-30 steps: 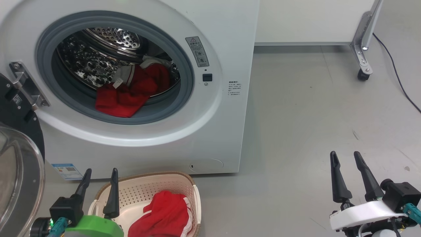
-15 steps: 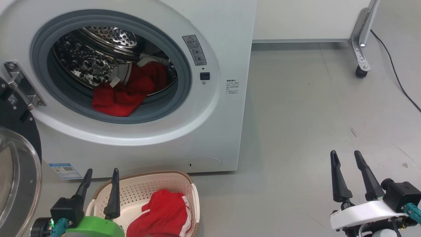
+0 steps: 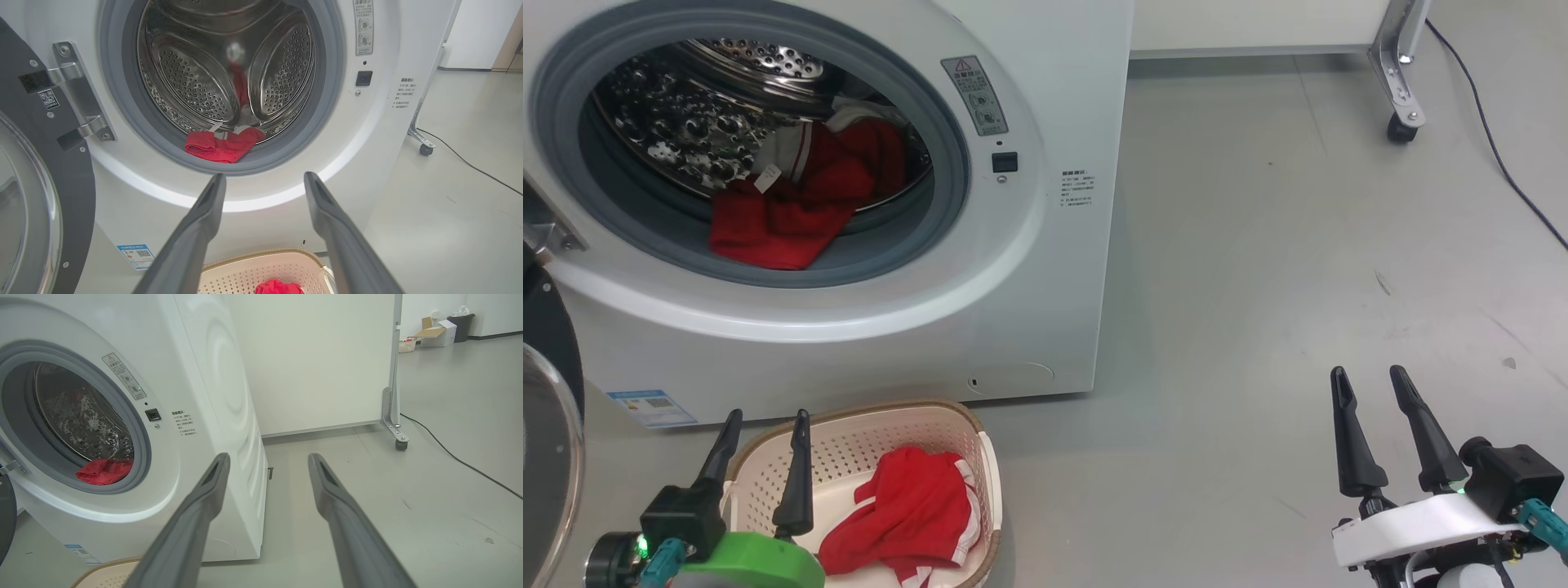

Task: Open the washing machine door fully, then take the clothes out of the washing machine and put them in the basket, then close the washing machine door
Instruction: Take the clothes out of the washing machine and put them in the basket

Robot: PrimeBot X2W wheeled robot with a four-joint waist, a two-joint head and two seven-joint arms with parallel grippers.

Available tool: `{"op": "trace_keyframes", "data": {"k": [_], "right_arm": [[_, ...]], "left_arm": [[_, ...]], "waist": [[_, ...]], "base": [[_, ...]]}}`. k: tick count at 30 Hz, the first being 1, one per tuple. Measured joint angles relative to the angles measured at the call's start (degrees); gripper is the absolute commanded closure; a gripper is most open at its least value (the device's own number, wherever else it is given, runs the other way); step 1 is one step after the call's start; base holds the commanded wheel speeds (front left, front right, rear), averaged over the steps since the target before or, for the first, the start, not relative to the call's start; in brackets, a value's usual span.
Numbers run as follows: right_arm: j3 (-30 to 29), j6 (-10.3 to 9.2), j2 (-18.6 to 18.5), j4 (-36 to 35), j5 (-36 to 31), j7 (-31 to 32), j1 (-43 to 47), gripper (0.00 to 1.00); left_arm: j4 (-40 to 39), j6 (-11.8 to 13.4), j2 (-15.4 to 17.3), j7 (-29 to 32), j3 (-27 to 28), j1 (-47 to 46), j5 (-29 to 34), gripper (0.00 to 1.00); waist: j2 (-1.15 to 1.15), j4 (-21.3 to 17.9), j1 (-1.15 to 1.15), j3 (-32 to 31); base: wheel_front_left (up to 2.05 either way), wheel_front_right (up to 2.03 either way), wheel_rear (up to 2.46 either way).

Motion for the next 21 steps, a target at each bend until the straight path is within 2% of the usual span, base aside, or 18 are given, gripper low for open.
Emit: {"op": "trace_keyframes", "data": {"k": [9, 13, 17, 21], "right_arm": [[1.34, 0.00, 0.40, -1.07, 0.01, 0.03, -0.82, 0.00], [2.00, 0.00, 0.64, -1.37, 0.07, 0.03, -2.94, 0.00], [3.04, 0.00, 1.38, -1.38, 0.15, 0.03, -4.92, 0.00], [4.33, 0.00, 2.12, -1.12, 0.66, 0.03, -6.42, 0.00]], "left_arm": [[-1.85, 0.33, 2.88, 2.45, -0.67, -3.67, 2.35, 0.00], [-2.18, 0.43, 4.83, 4.97, -0.67, -7.37, 3.98, 0.00], [-1.44, 1.46, 5.32, 8.13, 0.37, -10.81, 3.88, 0.00], [-0.44, 1.94, 8.96, 11.10, 0.33, -14.47, 6.80, 0.00]], "waist": [[0.00, -2.24, 0.00, 5.48], [0.00, -3.52, 0.00, 8.36], [0.00, -5.13, 0.00, 11.10], [0.00, -7.24, 0.00, 13.47]], "base": [[0.00, 0.00, 0.00], [0.00, 0.00, 0.00], [0.00, 0.00, 0.00], [0.00, 0.00, 0.00]]}}
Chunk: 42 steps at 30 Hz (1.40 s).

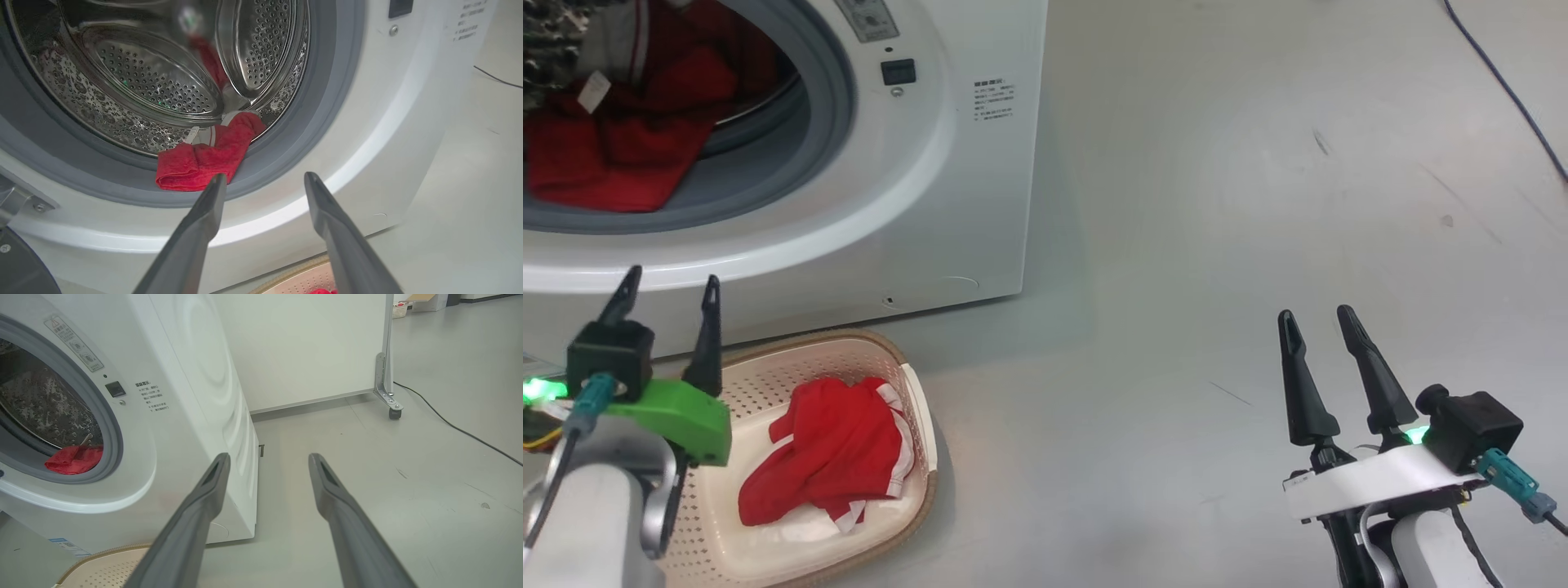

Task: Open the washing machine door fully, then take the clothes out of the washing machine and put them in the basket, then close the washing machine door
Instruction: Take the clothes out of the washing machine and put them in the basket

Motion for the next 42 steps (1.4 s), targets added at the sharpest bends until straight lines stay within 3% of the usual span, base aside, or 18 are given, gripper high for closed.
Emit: {"op": "trace_keyframes", "data": {"k": [15, 32, 42], "right_arm": [[2.87, 0.00, 1.23, 2.92, 1.44, -0.08, -4.36, 0.00], [4.72, 0.01, 1.92, 4.42, 2.86, -0.16, -7.30, 0.00], [4.63, 0.00, 2.05, 4.72, 3.12, -0.20, -9.45, 0.00]], "left_arm": [[7.00, 1.96, 8.37, 12.50, 1.32, -13.64, 5.71, 0.00], [14.50, 3.69, 13.58, 21.56, 1.45, -23.68, 10.29, 0.00], [17.81, 4.30, 14.37, 24.53, 2.54, -28.60, 10.67, 0.00]], "waist": [[0.00, -8.26, 0.00, 7.01], [0.00, -12.38, 0.00, 13.08], [0.00, -13.33, 0.00, 15.21]], "base": [[0.00, 0.00, 0.00], [0.00, 0.00, 0.00], [0.00, 0.00, 0.00]]}}
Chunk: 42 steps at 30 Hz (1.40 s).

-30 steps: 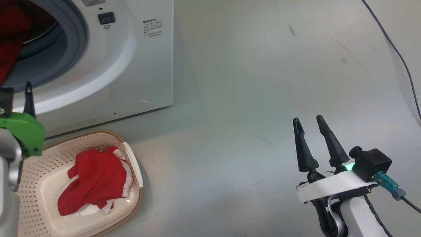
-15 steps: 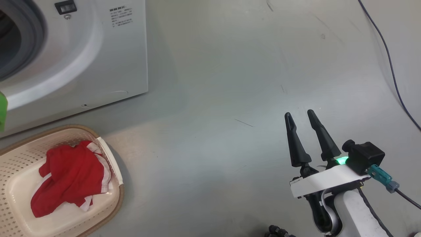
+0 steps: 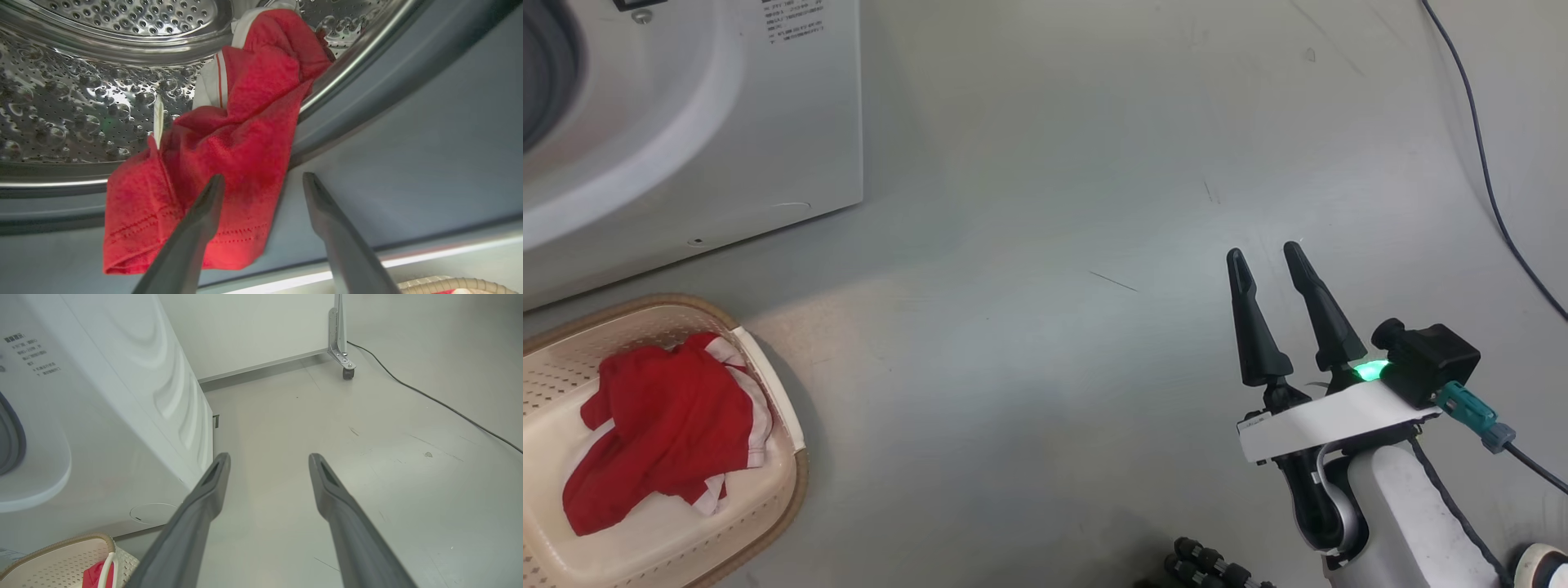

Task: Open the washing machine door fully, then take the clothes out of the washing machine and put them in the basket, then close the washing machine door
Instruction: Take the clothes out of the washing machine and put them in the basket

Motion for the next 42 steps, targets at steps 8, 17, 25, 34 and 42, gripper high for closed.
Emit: {"op": "trace_keyframes", "data": {"k": [8, 17, 25, 34, 42], "right_arm": [[-0.16, 0.01, 0.18, 0.00, 0.35, -0.41, -0.88, 0.00], [-0.19, 0.01, 0.32, 0.00, 0.44, -0.41, -1.15, 0.00], [-0.29, 0.01, 0.49, 0.01, 0.49, -0.41, -2.13, 0.00], [-0.92, 0.01, 0.55, 0.55, 0.49, -0.41, -2.29, 0.00], [-1.89, 0.01, 0.55, 1.16, 0.22, -0.41, -2.31, 0.00]], "left_arm": [[2.48, 0.08, 1.22, 2.00, -1.65, -1.52, 1.38, 0.00], [4.16, 0.08, 1.25, 2.44, -1.63, -3.62, 1.38, 0.00], [6.16, 0.14, 0.47, 3.09, -1.09, -5.09, 0.76, 1.00], [7.83, 0.69, -0.13, -0.09, -0.94, -5.19, 0.67, 1.00], [8.65, 1.16, -2.82, -6.68, 0.01, -5.14, -1.33, 1.00]], "waist": [[0.00, -0.33, 0.00, 0.65], [0.00, -0.37, 0.00, 1.39], [0.00, -0.10, 0.00, 1.83], [0.00, 0.58, 0.00, 0.89], [0.00, 1.49, 0.00, -1.68]], "base": [[0.00, 0.00, 0.00], [0.00, 0.00, 0.00], [0.00, 0.00, 0.00], [0.00, 0.00, 0.00], [0.00, 0.00, 0.00]]}}
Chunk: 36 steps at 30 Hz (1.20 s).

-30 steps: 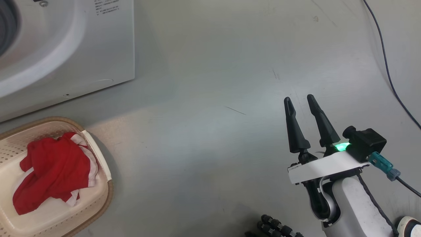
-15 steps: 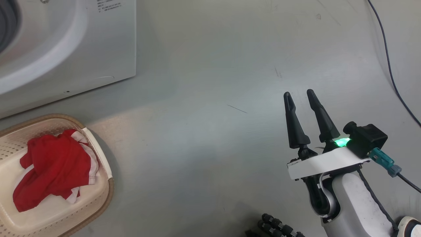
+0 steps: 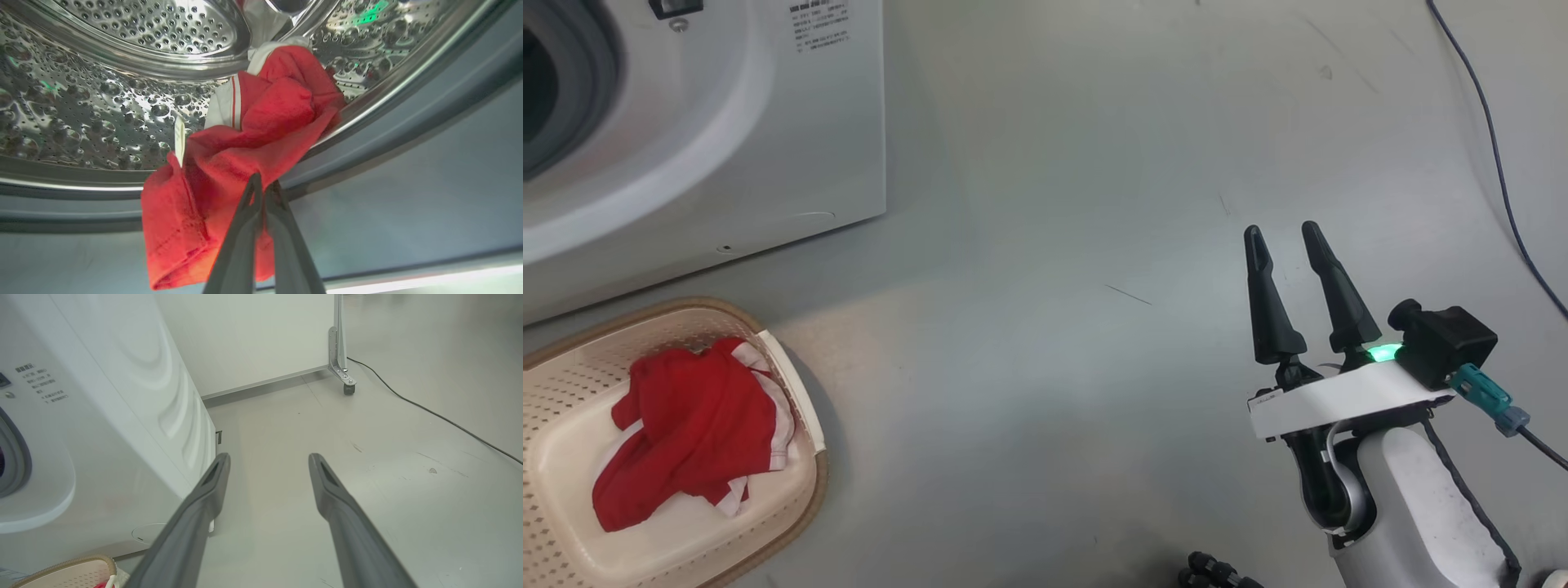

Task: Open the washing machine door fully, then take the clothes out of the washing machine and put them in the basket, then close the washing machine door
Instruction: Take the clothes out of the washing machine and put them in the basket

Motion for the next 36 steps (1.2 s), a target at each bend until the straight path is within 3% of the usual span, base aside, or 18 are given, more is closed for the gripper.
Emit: {"op": "trace_keyframes", "data": {"k": [5, 19, 36], "right_arm": [[-2.01, 0.00, -0.44, 0.27, -0.77, 0.00, 0.01, 0.00], [-4.05, 0.00, -2.46, 1.09, -2.14, -0.01, 2.36, 0.00], [-6.75, 0.00, -4.05, 2.05, -3.64, -0.01, 8.90, 0.00]], "left_arm": [[0.38, -0.09, -3.22, -4.58, -0.53, 0.46, -1.63, 1.00], [1.60, -3.57, -11.21, -15.21, -3.14, 7.80, -5.11, 1.00], [2.71, -5.32, -16.66, -24.21, -3.83, 19.57, -7.83, 1.00]], "waist": [[0.00, 0.96, 0.00, -2.33], [0.00, 5.98, 0.00, -10.11], [0.00, 12.17, 0.00, -20.89]], "base": [[0.00, 0.00, 0.00], [0.00, 0.00, 0.00], [0.00, 0.00, 0.00]]}}
